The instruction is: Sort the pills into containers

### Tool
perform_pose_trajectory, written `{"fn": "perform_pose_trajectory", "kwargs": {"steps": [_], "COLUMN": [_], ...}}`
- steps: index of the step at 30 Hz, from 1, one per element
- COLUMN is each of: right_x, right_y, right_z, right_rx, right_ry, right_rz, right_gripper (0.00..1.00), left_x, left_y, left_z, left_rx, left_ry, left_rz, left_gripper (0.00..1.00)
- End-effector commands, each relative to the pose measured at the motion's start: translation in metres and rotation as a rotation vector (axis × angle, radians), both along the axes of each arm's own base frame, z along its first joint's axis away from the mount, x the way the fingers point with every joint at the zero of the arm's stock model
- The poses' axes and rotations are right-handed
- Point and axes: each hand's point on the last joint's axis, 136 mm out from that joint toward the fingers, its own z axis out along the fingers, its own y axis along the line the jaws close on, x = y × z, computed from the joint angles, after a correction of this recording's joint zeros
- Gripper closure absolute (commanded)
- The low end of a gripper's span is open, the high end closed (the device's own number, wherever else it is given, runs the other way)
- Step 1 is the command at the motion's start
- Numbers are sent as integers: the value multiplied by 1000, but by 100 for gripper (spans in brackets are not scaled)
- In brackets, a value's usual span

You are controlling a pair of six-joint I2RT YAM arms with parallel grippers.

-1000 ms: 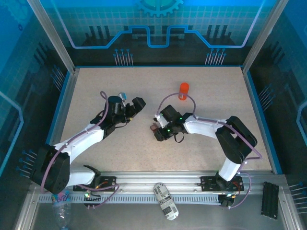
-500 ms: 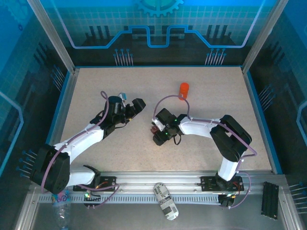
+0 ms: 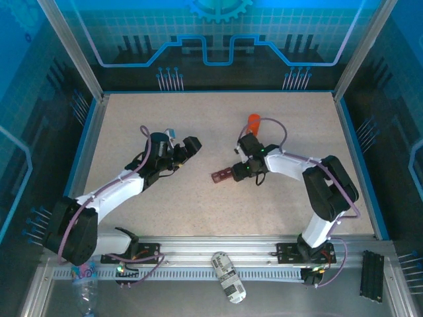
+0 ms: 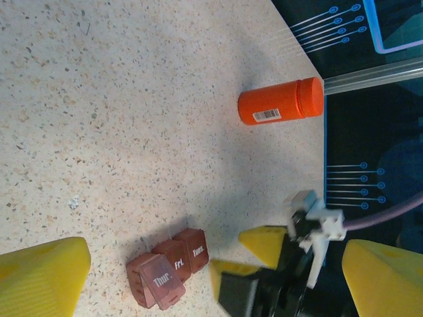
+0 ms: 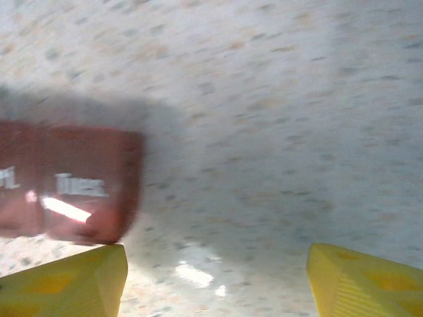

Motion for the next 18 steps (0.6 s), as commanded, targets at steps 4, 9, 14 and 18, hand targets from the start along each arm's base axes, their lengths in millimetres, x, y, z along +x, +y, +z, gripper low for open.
{"fn": "perform_pose_trajectory", "kwargs": {"steps": [4,9,14,18], "right_x": [4,-10,-14,-9], "right_y": [0,7,19,25], "right_z": [36,45,47,39], "right_rx": [122,257,371,403], "right_ry": [-24,-3,21,45], "right_rz": [-70,-136,-184,-211], "right_gripper": [28,28,28,28], "left_x": [-1,-6,-18,-27], "left_y": [-7,-16,-32,-40], "left_z": [5,2,-4,-7], "left_rx": [40,79,231,386], "left_ry": [-32,-67,-111,-162], "left_rz": [-86,-186,-331,-383], "left_gripper": [1,1,1,1]}}
